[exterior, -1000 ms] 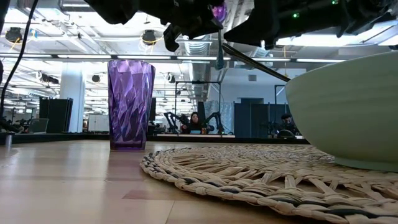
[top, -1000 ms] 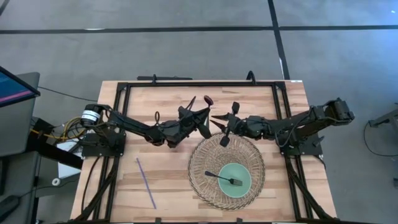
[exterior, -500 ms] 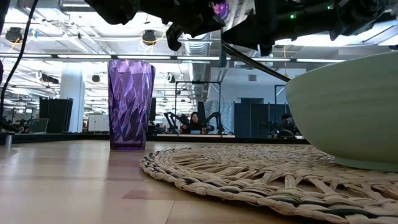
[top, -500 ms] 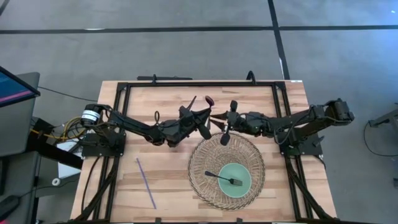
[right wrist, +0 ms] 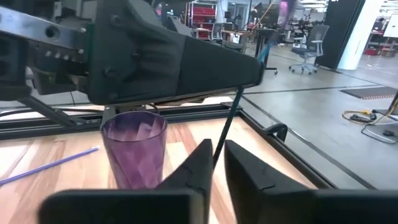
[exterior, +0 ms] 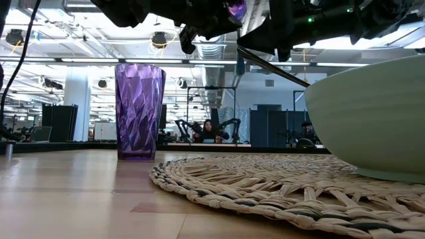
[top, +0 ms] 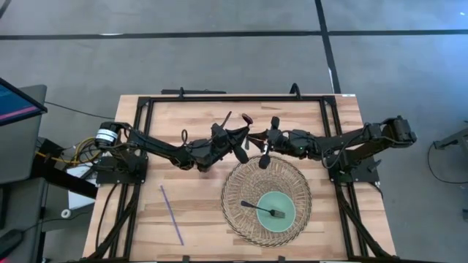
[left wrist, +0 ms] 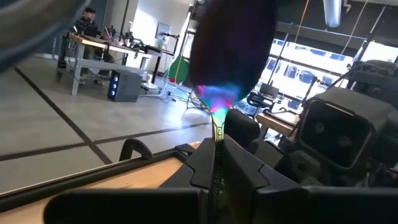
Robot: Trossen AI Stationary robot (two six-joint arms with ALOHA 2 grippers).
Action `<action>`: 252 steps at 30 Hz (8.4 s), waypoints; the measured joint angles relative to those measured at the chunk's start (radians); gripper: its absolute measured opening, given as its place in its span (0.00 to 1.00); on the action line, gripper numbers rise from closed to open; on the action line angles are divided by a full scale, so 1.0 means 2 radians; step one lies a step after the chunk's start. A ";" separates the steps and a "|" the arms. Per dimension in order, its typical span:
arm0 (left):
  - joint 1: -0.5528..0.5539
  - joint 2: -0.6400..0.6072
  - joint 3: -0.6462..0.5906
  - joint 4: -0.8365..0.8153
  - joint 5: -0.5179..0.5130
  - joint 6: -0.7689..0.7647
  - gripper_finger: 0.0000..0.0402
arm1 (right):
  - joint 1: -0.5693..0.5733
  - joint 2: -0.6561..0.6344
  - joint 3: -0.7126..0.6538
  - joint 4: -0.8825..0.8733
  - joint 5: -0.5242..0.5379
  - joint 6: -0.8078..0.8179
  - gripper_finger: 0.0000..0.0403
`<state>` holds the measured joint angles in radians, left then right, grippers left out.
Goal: Pick & Place Utensil
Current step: Put the blue spoon into the green bowl to the left of the black fork, then put the violet cup on the brown mat to the top left of the green bowl
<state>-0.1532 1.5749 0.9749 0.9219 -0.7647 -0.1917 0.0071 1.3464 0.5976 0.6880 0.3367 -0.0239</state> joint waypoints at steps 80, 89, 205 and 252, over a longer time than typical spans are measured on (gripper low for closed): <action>0.008 -0.001 0.000 -0.019 0.097 0.032 0.17 | 0.239 0.003 0.000 -0.369 -0.495 0.824 0.00; 0.008 -0.001 0.000 -0.020 0.097 0.032 0.17 | 0.193 0.035 0.000 -0.348 -0.553 0.804 0.00; -0.042 -0.107 0.160 -0.886 0.133 -0.186 0.34 | -0.115 -0.215 0.000 -0.341 -0.170 -0.001 0.16; -0.058 -0.106 0.084 -0.573 0.202 -0.115 0.05 | -0.115 -0.215 0.000 -0.355 -0.170 0.025 0.16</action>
<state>-0.2695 1.3624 1.1423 -0.2236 -0.3614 -0.4226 -0.2230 0.9161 0.5972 -0.0216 -0.0026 0.0269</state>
